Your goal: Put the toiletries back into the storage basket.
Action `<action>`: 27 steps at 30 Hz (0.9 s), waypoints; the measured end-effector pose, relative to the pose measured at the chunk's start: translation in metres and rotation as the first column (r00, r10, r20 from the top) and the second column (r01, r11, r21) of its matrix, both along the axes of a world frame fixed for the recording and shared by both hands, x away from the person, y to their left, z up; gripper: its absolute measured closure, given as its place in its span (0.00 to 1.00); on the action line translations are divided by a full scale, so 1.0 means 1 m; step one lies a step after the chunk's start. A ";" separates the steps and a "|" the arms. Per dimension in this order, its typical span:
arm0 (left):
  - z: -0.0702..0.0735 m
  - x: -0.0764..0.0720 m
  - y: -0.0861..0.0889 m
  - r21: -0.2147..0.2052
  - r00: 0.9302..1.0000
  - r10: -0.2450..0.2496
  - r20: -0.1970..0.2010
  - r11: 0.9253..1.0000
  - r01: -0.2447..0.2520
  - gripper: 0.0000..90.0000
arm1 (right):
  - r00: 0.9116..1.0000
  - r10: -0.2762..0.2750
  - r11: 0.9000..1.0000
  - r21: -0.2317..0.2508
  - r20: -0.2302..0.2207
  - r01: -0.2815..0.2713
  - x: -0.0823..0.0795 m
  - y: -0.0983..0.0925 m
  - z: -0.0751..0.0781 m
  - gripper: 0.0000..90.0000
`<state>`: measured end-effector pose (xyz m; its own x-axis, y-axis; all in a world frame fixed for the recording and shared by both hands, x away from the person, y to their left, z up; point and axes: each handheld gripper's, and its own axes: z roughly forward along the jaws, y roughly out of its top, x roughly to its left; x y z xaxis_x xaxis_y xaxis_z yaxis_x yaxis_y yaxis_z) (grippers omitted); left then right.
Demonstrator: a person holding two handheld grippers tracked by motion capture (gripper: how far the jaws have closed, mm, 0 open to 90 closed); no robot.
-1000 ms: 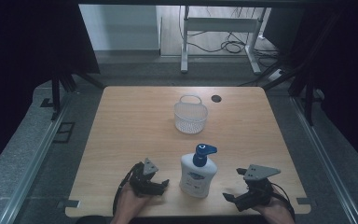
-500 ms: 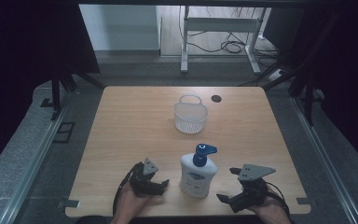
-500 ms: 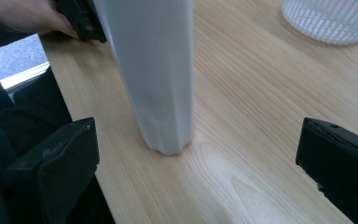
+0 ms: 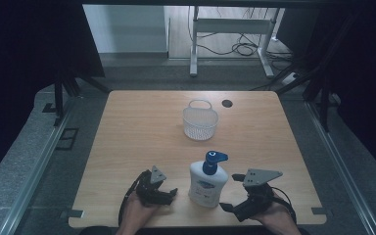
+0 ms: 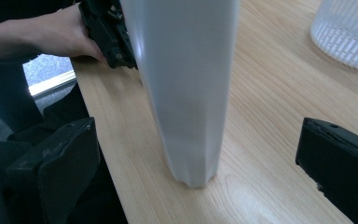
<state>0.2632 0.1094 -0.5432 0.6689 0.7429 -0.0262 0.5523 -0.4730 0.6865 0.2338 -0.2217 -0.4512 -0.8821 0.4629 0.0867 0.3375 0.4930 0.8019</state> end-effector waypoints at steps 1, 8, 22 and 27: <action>0.000 0.000 0.000 0.000 1.000 0.000 0.000 1.000 0.000 0.14 | 1.000 0.005 1.000 -0.002 0.001 -0.005 0.001 0.001 0.001 0.00; 0.000 0.000 0.000 0.000 1.000 0.000 0.000 1.000 0.000 0.14 | 0.999 0.023 1.000 -0.016 0.027 -0.023 0.005 0.013 0.007 0.04; 0.000 0.000 0.000 0.000 1.000 0.000 0.000 1.000 0.000 0.14 | 0.997 0.055 0.998 -0.020 0.049 -0.054 0.015 0.033 0.017 0.15; 0.000 0.000 0.000 0.000 1.000 0.000 0.000 1.000 0.000 0.14 | 0.997 0.062 0.998 -0.012 0.056 -0.061 0.017 0.040 0.019 0.17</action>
